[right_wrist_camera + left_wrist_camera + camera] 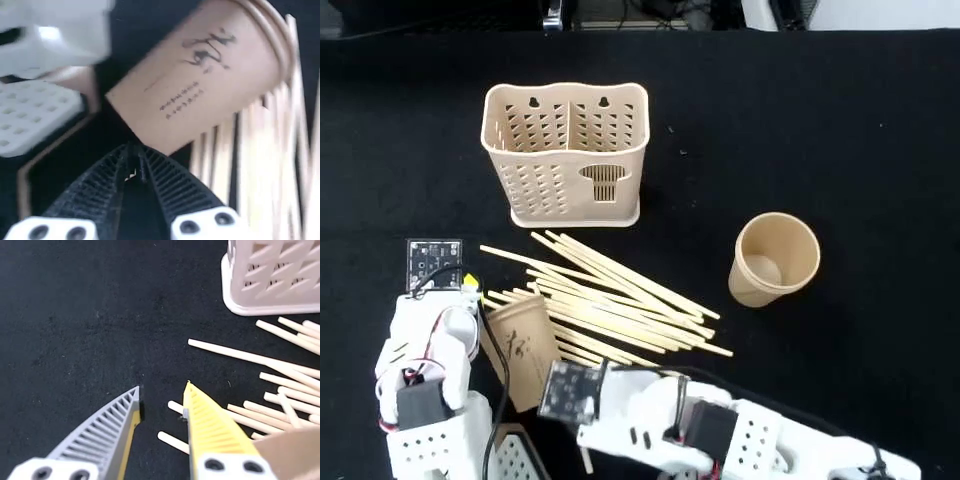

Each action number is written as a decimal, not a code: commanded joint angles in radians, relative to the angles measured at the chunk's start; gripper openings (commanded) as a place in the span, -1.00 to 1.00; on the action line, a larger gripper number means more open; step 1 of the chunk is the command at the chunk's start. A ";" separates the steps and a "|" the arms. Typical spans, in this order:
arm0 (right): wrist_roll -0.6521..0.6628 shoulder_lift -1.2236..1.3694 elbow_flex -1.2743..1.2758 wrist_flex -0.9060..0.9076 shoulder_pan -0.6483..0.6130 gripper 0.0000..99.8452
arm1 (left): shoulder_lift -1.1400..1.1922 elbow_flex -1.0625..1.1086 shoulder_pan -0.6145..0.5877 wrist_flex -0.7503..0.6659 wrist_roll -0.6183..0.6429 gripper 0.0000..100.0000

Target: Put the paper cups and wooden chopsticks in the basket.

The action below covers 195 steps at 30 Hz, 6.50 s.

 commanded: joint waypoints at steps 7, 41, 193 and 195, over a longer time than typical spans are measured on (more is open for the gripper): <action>0.011 -0.012 -0.097 -0.034 0.130 -0.97 | 0.000 -0.027 0.015 0.114 -0.011 -0.69; -0.037 -0.004 -0.216 -0.176 0.285 -0.97 | -0.002 -0.056 0.038 -0.097 0.054 -0.53; 0.006 0.757 -0.421 -0.302 0.264 -0.97 | 0.729 -0.246 0.329 -0.091 0.230 -0.49; 0.005 0.661 -0.420 -0.255 0.299 -0.97 | 0.727 -0.246 0.320 -0.091 0.190 -0.49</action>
